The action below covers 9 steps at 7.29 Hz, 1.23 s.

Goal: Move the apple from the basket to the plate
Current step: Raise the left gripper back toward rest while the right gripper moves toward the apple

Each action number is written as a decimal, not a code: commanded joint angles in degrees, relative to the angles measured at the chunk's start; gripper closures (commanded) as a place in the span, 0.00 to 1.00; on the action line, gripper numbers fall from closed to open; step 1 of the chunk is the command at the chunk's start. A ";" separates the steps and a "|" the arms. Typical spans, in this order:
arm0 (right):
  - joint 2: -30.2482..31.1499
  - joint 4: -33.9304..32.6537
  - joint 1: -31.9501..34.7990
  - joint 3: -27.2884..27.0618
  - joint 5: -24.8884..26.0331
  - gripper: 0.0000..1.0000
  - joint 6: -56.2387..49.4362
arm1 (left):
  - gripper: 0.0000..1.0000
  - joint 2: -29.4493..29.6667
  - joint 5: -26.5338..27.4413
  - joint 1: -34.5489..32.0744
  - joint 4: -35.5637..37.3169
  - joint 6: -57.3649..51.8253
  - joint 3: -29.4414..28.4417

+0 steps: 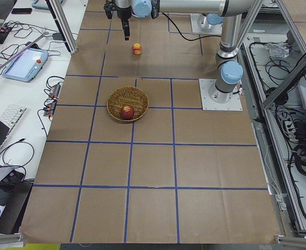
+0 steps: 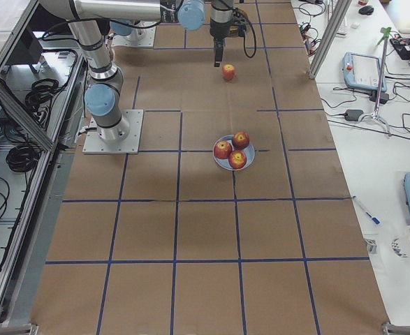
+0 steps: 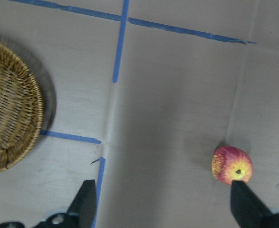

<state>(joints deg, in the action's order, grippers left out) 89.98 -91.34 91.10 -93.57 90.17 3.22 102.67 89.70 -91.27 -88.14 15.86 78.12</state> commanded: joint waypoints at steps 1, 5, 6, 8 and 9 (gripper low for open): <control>-1.29 -4.25 4.50 0.58 0.70 0.00 4.41 | 0.01 -3.68 8.17 1.63 -3.35 -3.17 0.53; -12.60 -10.67 16.36 6.36 0.79 0.00 18.89 | 0.01 -7.04 6.46 1.54 -6.34 -6.01 2.03; -16.55 -15.66 18.92 6.47 0.88 0.00 21.62 | 0.01 -7.04 3.41 1.54 -6.34 -6.19 1.86; -23.68 -23.67 21.39 6.20 0.79 0.00 25.94 | 0.01 -6.96 3.03 1.54 -6.25 -6.10 2.12; -25.97 -26.58 21.75 5.86 0.79 0.00 26.22 | 0.01 -6.96 3.02 1.54 -6.25 -6.10 2.12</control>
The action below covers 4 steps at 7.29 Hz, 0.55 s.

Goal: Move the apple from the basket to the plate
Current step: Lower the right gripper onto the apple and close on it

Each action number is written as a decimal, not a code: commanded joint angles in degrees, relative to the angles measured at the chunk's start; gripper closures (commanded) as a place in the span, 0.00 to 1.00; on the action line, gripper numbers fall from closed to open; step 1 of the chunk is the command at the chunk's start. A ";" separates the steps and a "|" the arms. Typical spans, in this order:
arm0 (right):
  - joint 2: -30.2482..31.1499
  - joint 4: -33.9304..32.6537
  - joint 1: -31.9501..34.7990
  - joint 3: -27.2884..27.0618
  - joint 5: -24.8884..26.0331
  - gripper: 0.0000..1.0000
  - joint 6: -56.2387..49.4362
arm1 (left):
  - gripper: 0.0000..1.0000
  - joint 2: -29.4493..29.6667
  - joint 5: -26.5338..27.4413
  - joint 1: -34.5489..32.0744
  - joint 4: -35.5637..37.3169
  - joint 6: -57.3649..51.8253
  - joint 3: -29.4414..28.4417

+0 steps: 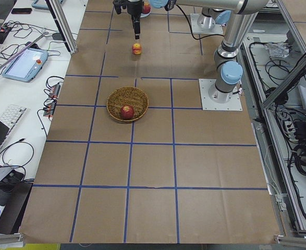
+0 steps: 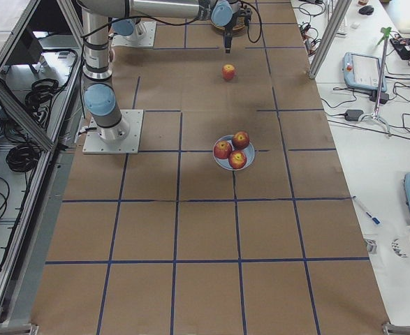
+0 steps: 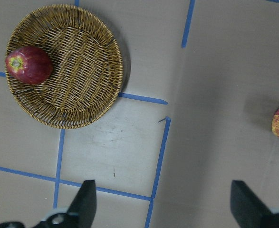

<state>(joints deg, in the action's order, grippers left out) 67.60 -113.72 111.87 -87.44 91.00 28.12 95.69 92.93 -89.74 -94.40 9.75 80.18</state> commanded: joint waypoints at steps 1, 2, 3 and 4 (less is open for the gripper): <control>-5.53 -6.14 0.98 -0.89 0.06 0.00 1.24 | 0.01 -0.06 -0.20 0.09 0.01 0.00 0.15; -7.29 -8.51 0.90 -1.94 0.14 0.00 0.97 | 0.01 0.11 -0.20 0.09 0.01 0.00 0.16; -8.79 -10.97 0.90 -2.38 1.10 0.00 0.54 | 0.01 0.12 -0.20 0.09 0.01 0.00 0.24; -10.11 -11.17 0.90 -2.39 2.16 0.00 0.45 | 0.01 0.03 -0.20 0.09 0.01 0.00 0.24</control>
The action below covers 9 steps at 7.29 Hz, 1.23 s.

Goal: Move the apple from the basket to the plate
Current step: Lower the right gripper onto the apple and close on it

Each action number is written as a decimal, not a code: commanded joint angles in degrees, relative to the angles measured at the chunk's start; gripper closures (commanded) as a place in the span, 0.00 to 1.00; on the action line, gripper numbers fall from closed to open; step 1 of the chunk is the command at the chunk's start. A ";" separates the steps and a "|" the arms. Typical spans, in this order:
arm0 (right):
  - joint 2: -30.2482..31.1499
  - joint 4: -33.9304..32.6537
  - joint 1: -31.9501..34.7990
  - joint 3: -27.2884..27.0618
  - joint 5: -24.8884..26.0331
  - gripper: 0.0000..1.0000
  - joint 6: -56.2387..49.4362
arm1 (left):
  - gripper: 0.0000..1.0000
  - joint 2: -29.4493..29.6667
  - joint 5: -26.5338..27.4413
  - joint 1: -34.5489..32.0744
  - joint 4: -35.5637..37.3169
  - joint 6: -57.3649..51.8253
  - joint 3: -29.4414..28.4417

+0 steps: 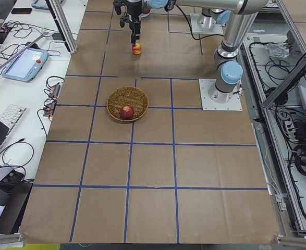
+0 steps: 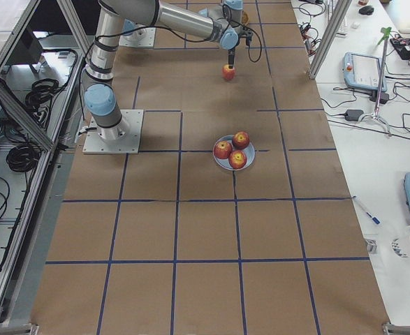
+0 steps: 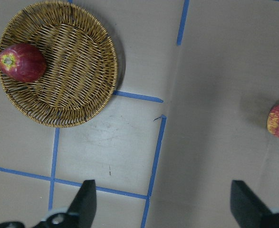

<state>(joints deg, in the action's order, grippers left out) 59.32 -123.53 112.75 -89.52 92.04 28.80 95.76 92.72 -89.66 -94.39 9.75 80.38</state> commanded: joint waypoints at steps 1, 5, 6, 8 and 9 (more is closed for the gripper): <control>-2.62 -1.37 0.01 -0.39 1.04 0.00 -0.49 | 0.01 0.13 0.00 0.01 0.00 0.00 -0.05; -3.51 -1.37 -0.25 -1.79 0.34 0.28 -0.50 | 0.01 0.13 0.00 0.01 0.00 0.00 0.04; -3.33 -1.37 -0.34 -1.71 0.33 0.43 -0.41 | 0.01 0.30 0.00 -0.08 0.00 0.00 -0.05; -2.72 -1.28 -0.43 -1.27 0.42 0.47 -0.23 | 0.01 0.31 0.00 -0.08 0.00 0.00 -0.40; -1.41 -1.02 -0.86 -0.92 0.86 0.47 -0.23 | 0.01 0.22 0.00 -0.08 0.00 0.00 -0.40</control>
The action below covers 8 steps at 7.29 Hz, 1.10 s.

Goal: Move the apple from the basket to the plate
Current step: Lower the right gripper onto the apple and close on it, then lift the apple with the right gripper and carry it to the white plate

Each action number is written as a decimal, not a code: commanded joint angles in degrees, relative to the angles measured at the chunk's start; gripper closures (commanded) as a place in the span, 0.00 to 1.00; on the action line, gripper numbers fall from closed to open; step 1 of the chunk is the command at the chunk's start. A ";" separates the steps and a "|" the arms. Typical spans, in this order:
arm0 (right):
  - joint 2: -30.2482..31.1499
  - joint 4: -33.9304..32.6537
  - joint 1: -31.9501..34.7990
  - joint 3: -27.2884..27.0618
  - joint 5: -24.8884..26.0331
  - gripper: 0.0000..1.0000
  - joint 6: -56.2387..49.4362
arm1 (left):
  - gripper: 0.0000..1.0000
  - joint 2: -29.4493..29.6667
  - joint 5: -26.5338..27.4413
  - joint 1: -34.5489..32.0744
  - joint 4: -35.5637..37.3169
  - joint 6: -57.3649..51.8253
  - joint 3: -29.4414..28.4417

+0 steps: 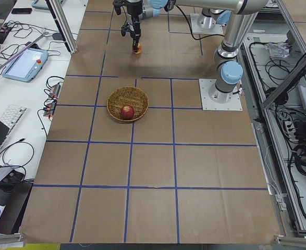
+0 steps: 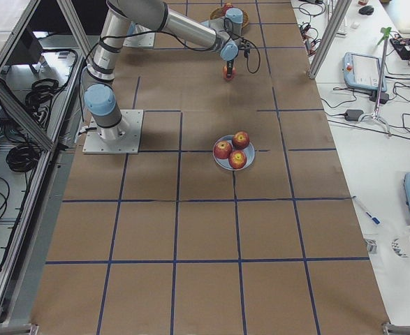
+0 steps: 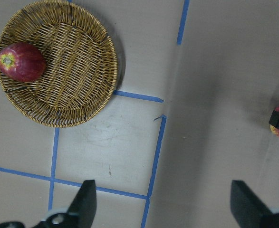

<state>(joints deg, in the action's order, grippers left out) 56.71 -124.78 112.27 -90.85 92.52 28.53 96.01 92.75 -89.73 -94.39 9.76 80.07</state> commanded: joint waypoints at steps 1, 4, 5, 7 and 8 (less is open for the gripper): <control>4.08 0.94 -1.25 0.15 0.55 0.46 -0.06 | 0.01 0.14 0.07 0.08 0.00 0.00 0.00; 14.79 11.28 -11.14 -0.56 0.64 0.46 -8.69 | 0.01 0.05 0.07 0.08 0.00 -0.09 0.00; 17.53 14.19 -17.20 -0.65 0.64 0.46 -15.81 | 0.01 0.05 0.07 0.08 0.00 -0.09 -0.35; 20.53 18.24 -28.89 -0.73 0.73 0.46 -31.54 | 0.01 0.05 -0.02 0.08 0.00 -0.09 -0.35; 21.15 18.52 -33.38 -0.74 0.82 0.46 -36.66 | 0.01 0.05 -0.02 0.17 0.00 -0.09 -0.52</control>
<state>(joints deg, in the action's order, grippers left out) 76.62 -107.48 85.24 -91.53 93.26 -0.59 96.07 92.74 -89.62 -94.40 9.67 79.70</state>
